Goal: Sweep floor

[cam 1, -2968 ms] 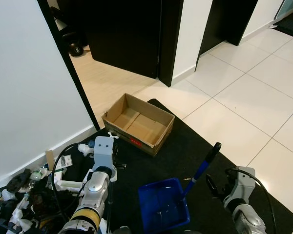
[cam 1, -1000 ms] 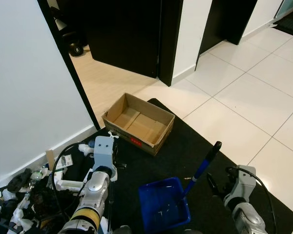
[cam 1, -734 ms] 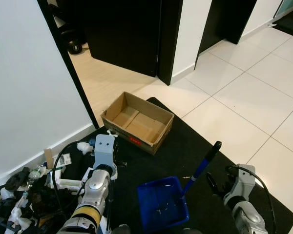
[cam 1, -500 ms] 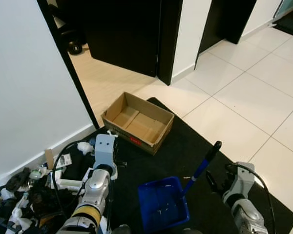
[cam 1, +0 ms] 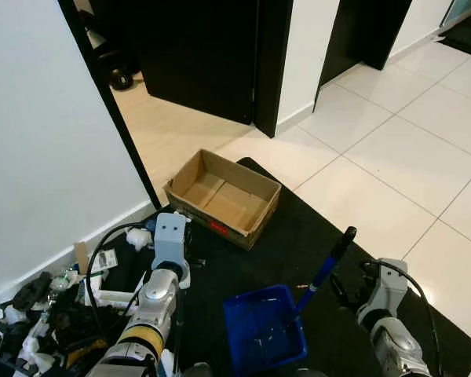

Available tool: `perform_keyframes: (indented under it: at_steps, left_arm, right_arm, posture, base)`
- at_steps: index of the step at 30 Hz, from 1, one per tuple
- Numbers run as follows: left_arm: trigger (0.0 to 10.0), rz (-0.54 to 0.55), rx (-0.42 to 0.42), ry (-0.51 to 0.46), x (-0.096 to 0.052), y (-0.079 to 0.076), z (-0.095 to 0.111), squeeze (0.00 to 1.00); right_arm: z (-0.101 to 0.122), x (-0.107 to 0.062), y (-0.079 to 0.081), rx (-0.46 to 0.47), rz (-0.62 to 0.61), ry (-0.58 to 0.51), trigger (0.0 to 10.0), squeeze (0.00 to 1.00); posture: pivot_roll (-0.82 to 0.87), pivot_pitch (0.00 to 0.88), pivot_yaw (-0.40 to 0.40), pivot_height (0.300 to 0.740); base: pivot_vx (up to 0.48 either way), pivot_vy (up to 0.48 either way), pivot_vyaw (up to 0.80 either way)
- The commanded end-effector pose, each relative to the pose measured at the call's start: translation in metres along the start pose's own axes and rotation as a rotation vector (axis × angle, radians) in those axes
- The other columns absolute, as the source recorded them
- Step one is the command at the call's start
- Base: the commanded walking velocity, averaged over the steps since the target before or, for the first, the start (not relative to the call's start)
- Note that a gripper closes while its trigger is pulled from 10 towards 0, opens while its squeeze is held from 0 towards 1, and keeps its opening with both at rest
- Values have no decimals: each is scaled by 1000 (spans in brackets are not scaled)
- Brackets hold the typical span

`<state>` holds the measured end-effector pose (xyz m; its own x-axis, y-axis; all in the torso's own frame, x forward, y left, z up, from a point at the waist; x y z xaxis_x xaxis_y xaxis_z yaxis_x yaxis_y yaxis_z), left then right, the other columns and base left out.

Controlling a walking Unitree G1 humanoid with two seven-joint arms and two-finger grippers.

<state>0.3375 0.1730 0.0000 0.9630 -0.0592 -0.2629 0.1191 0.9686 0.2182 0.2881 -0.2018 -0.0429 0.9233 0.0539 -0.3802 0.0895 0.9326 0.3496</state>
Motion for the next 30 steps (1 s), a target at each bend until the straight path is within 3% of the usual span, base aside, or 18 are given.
perform_keyframes:
  at_steps: [1, 30]
  left_arm:
    - [10000, -16, -16, 214, -22, -5, -55, 0]
    - [10000, -33, 11, 236, -24, -5, -59, 0]
  right_arm:
    - [-6, -3, -5, 21, -17, 20, 10000, 0]
    - [-9, -4, -5, 30, -25, 17, 10000, 0]
  posture:
    - [13, 104, 4, 740]
    - [27, 119, 14, 740]
  base:
    - [0, 0, 0]
    - [0, 0, 0]
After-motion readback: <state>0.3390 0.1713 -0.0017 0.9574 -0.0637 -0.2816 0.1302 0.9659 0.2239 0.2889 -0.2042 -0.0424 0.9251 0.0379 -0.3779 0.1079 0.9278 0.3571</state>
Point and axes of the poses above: a point about 5 cm out from each wrist's last joint towards the gripper, its own x axis pointing out of the wrist towards the gripper, its own z axis along the axis of the wrist's last joint, y = z × x, the point moved 5 cm from there along x, pointing out of the wrist towards the gripper, and after that the axes turned 10 degrees about x, right-handed, at the moved point
